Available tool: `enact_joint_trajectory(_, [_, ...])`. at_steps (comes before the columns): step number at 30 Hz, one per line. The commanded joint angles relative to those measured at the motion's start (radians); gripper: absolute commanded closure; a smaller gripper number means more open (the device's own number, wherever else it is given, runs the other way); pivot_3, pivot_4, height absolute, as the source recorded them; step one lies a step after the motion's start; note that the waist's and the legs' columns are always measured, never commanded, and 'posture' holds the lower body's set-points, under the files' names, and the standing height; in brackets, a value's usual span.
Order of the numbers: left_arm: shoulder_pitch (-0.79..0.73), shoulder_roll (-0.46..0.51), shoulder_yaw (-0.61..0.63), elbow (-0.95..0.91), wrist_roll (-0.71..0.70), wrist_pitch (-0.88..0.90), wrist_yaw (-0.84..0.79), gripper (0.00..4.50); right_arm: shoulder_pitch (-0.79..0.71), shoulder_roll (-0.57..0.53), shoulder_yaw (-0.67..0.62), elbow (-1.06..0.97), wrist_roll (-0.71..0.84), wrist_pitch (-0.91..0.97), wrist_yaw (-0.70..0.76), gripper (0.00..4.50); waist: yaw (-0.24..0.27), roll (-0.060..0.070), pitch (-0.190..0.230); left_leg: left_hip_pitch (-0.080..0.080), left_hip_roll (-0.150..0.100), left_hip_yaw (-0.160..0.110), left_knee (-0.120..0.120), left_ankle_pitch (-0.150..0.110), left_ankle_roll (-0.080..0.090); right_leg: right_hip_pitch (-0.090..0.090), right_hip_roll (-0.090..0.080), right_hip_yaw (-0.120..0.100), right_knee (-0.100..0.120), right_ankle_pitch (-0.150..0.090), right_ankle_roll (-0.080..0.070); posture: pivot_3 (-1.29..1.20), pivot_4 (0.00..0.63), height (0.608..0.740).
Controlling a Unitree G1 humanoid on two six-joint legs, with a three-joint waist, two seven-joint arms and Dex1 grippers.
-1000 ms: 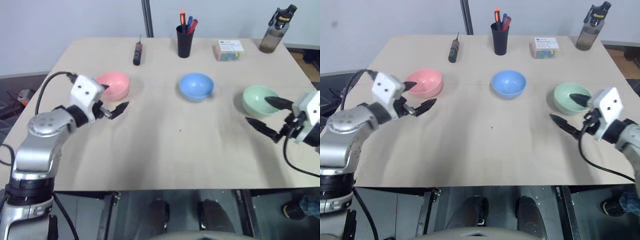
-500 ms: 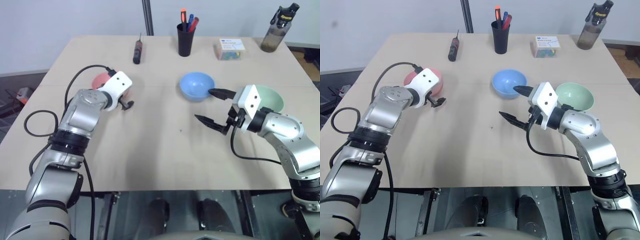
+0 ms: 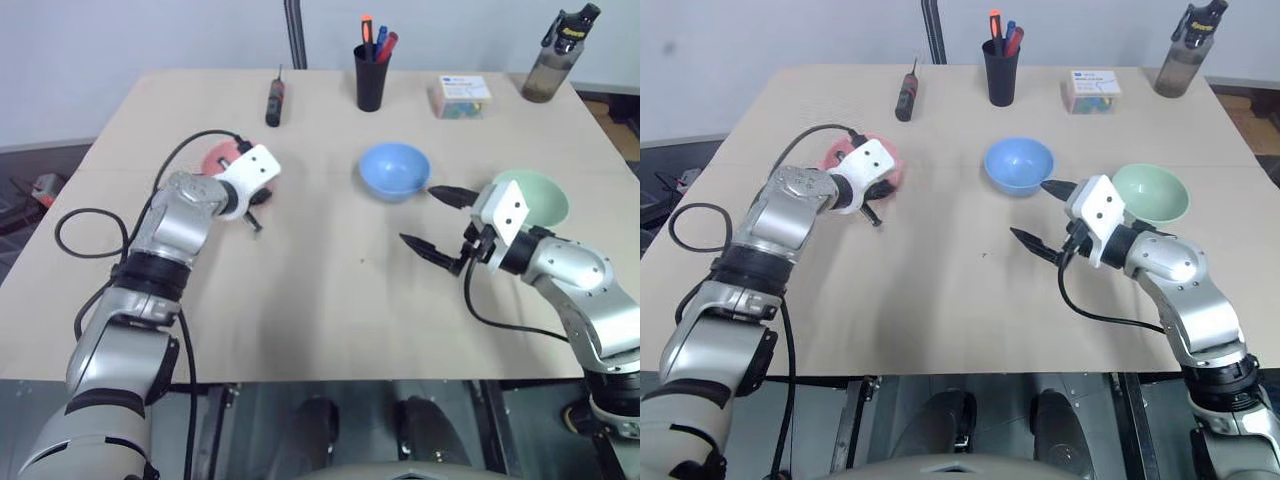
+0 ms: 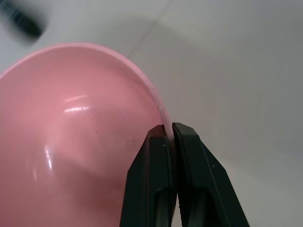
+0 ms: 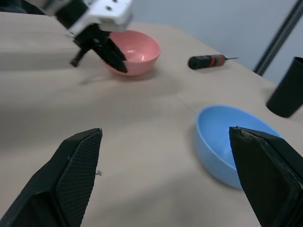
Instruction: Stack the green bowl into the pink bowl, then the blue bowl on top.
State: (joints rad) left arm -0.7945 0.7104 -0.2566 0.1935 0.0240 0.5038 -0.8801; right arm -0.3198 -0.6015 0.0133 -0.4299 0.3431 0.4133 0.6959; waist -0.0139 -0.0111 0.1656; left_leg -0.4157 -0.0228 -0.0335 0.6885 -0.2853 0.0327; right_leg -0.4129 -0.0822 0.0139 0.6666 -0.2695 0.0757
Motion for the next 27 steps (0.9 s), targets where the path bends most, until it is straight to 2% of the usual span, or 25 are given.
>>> enact_joint_trajectory(1, [0.068, 0.032, 0.044, -0.315, -0.139, 0.005, -0.147, 4.44, 0.027, -0.027, -0.067, -0.048, 0.010, -0.004, -0.005, 0.00, 0.000, 0.000, 0.000, 0.000, 0.000, 0.000, 0.000, 0.000, 0.000, 0.000, -0.001, 0.000, 0.000, 0.000, 0.000, 0.00, 0.150, 0.740])
enact_joint_trajectory(4, [0.124, 0.021, 0.036, -0.412, -0.193, -0.022, -0.199, 4.44, 0.058, -0.044, -0.092, -0.057, 0.007, -0.002, -0.011, 0.00, 0.000, 0.001, 0.000, 0.001, 0.000, 0.000, 0.000, 0.000, 0.000, 0.001, -0.001, 0.000, -0.001, 0.000, 0.000, 0.00, 0.150, 0.740])
enact_joint_trajectory(10, [0.158, 0.016, -0.033, -0.425, -0.201, -0.067, -0.281, 4.44, 0.081, -0.060, -0.104, -0.062, -0.008, 0.005, -0.029, 0.00, 0.000, 0.001, 0.000, 0.004, -0.001, 0.002, 0.001, 0.001, 0.000, 0.001, 0.001, 0.002, 0.005, 0.000, 0.000, 0.00, 0.150, 0.740])
enact_joint_trajectory(12, [0.157, 0.012, -0.063, -0.405, -0.178, -0.095, -0.297, 3.73, 0.091, -0.065, -0.103, -0.063, -0.018, 0.006, -0.034, 0.00, 0.000, 0.001, 0.000, 0.003, -0.001, 0.002, 0.001, 0.001, 0.000, 0.001, 0.001, 0.002, 0.005, 0.000, 0.000, 0.00, 0.150, 0.740])
enact_joint_trajectory(13, [0.157, 0.009, -0.069, -0.400, -0.180, -0.101, -0.307, 3.69, 0.093, -0.066, -0.103, -0.063, -0.023, 0.008, -0.039, 0.00, 0.000, 0.001, 0.000, 0.003, -0.001, 0.002, 0.001, 0.001, 0.000, 0.001, 0.001, 0.002, 0.005, 0.000, 0.000, 0.00, 0.150, 0.740])
enact_joint_trajectory(14, [0.157, 0.002, -0.069, -0.398, -0.182, -0.105, -0.306, 3.15, 0.097, -0.066, -0.104, -0.064, -0.027, 0.013, -0.045, 0.00, 0.001, 0.001, 0.000, 0.003, -0.001, 0.002, 0.001, 0.001, 0.000, 0.001, 0.001, 0.002, 0.005, 0.000, 0.000, 0.00, 0.150, 0.740])
enact_joint_trajectory(15, [0.156, -0.004, -0.065, -0.396, -0.186, -0.110, -0.305, 2.97, 0.099, -0.067, -0.105, -0.065, -0.030, 0.017, -0.050, 0.00, 0.001, 0.001, 0.000, 0.003, -0.001, 0.002, 0.001, 0.001, 0.000, 0.001, 0.001, 0.002, 0.005, 0.000, 0.000, 0.00, 0.150, 0.740])
enact_joint_trajectory(16, [0.157, -0.010, -0.062, -0.395, -0.189, -0.112, -0.302, 2.43, 0.105, -0.069, -0.105, -0.066, -0.038, 0.018, -0.056, 0.00, 0.001, 0.001, 0.000, 0.003, -0.001, 0.001, 0.002, 0.001, 0.000, 0.001, 0.001, 0.001, 0.005, 0.000, 0.000, 0.00, 0.150, 0.740])
enact_joint_trajectory(17, [0.159, -0.010, -0.060, -0.397, -0.191, -0.113, -0.305, 2.21, 0.112, -0.071, -0.104, -0.066, -0.047, 0.016, -0.062, 0.00, 0.001, 0.001, 0.000, 0.003, -0.001, 0.001, 0.002, 0.001, 0.000, 0.001, 0.001, 0.002, 0.005, 0.000, 0.000, 0.00, 0.150, 0.740])
enact_joint_trajectory(18, [0.166, -0.007, -0.056, -0.404, -0.197, -0.114, -0.312, 1.79, 0.118, -0.074, -0.103, -0.065, -0.056, 0.021, -0.070, 0.00, 0.001, 0.001, 0.000, 0.003, -0.001, 0.002, 0.002, 0.001, 0.000, 0.001, 0.001, 0.002, 0.005, 0.000, 0.000, 0.00, 0.150, 0.740])
enact_joint_trajectory(19, [0.172, -0.005, -0.047, -0.413, -0.211, -0.101, -0.317, 1.55, 0.122, -0.080, -0.102, -0.063, -0.069, 0.035, -0.083, 0.00, 0.001, 0.001, 0.000, 0.003, -0.001, 0.001, 0.002, 0.001, 0.000, 0.001, 0.001, 0.002, 0.005, 0.000, 0.000, 0.00, 0.150, 0.740])
enact_joint_trajectory(21, [0.180, -0.007, -0.007, -0.432, -0.280, -0.058, -0.339, 0.71, 0.117, -0.085, -0.100, -0.047, -0.096, 0.069, -0.113, 0.00, 0.000, 0.001, 0.000, 0.003, -0.001, 0.002, 0.002, 0.001, 0.000, 0.001, 0.001, 0.002, 0.005, 0.000, 0.000, 0.00, 0.150, 0.740])
enact_joint_trajectory(23, [0.182, -0.024, 0.055, -0.438, -0.342, -0.016, -0.317, 0.07, 0.101, -0.091, -0.098, -0.009, -0.126, 0.094, -0.140, 0.00, -0.001, 0.001, 0.000, 0.003, 0.000, 0.002, 0.002, 0.001, 0.000, 0.001, 0.001, 0.002, 0.006, 0.000, 0.000, 0.00, 0.150, 0.740])
enact_joint_trajectory(26, [0.208, -0.039, 0.178, -0.437, -0.406, 0.025, -0.234, 0.07, 0.058, -0.109, -0.079, 0.087, -0.192, 0.119, -0.179, 0.00, -0.001, 0.001, 0.000, 0.003, 0.000, 0.001, 0.003, 0.001, 0.000, 0.001, 0.001, 0.002, 0.006, 0.000, 0.000, 0.00, 0.150, 0.740])
enact_joint_trajectory(27, [0.231, -0.082, 0.241, -0.433, -0.475, 0.005, -0.220, 0.07, 0.043, -0.111, -0.070, 0.114, -0.208, 0.130, -0.187, 0.00, -0.002, 0.001, 0.000, 0.004, 0.000, 0.002, 0.003, 0.001, 0.000, 0.001, 0.001, 0.002, 0.006, 0.000, 0.000, 0.00, 0.150, 0.740])
